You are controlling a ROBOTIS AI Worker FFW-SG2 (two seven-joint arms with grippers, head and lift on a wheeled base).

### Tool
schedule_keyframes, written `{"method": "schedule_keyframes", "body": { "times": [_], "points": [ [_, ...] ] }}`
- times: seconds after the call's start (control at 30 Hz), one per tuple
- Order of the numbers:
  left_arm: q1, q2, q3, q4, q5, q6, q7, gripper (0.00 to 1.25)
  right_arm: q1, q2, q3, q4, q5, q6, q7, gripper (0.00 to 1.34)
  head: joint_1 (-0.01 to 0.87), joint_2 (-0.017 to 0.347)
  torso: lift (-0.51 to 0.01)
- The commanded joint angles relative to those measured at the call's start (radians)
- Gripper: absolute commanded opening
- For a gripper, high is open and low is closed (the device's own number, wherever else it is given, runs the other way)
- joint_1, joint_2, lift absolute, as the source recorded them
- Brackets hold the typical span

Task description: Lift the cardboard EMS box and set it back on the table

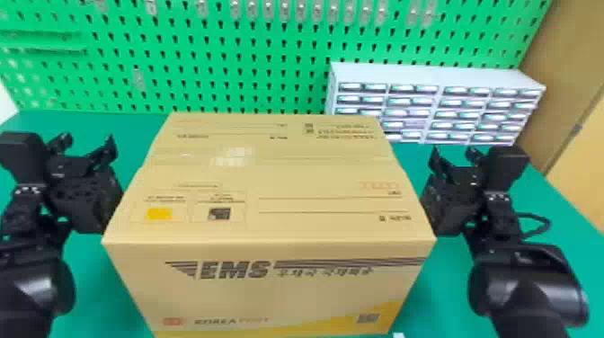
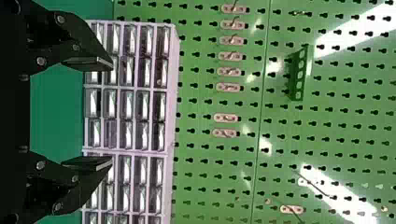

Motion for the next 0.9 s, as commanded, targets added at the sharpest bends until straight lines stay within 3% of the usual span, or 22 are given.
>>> {"method": "schedule_keyframes", "body": {
  "times": [0.0,0.87],
  "points": [
    [0.001,0.000,-0.001,0.000,0.000,0.000,0.000,0.76,0.002,0.000,-0.004,0.000,0.002,0.000,0.000,0.80,0.678,-0.015,-0.090],
    [0.000,0.000,-0.005,-0.001,0.000,0.000,0.000,0.76,0.003,0.002,-0.020,-0.003,0.003,0.002,0.000,0.80,0.678,-0.015,-0.090]
  ]
}}
